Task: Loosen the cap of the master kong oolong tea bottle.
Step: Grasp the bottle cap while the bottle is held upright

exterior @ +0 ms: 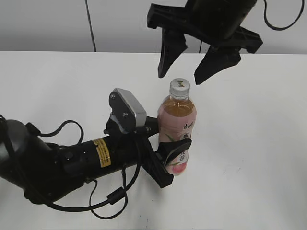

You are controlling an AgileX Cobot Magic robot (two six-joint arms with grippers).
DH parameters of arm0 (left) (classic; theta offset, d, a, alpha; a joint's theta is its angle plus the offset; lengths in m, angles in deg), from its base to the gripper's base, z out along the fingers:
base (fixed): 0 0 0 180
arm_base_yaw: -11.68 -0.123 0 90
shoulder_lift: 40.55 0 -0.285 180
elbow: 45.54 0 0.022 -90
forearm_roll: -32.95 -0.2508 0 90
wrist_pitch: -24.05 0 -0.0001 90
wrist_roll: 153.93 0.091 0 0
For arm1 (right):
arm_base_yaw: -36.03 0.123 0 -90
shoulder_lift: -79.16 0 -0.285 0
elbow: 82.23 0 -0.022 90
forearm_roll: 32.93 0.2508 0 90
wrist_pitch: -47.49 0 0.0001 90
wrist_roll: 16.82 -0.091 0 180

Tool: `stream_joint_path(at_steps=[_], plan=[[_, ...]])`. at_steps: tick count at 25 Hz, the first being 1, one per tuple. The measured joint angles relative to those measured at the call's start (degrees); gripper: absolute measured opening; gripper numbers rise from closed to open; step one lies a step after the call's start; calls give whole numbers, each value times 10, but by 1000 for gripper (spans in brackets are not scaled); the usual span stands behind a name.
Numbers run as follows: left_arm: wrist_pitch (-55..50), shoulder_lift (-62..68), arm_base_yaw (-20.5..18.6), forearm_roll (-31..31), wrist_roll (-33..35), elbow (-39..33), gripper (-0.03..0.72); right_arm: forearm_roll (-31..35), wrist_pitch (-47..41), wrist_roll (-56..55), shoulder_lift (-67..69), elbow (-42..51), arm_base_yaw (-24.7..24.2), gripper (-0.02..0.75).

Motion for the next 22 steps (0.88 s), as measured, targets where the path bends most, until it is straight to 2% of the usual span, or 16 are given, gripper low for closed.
stream_joint_path(at_steps=[10, 22], plan=[[0, 0, 0, 0, -1, 0, 382, 1, -1, -10, -5, 27, 1, 496], [0, 0, 0, 0, -1, 0, 382, 2, -1, -11, 1, 27, 1, 438]])
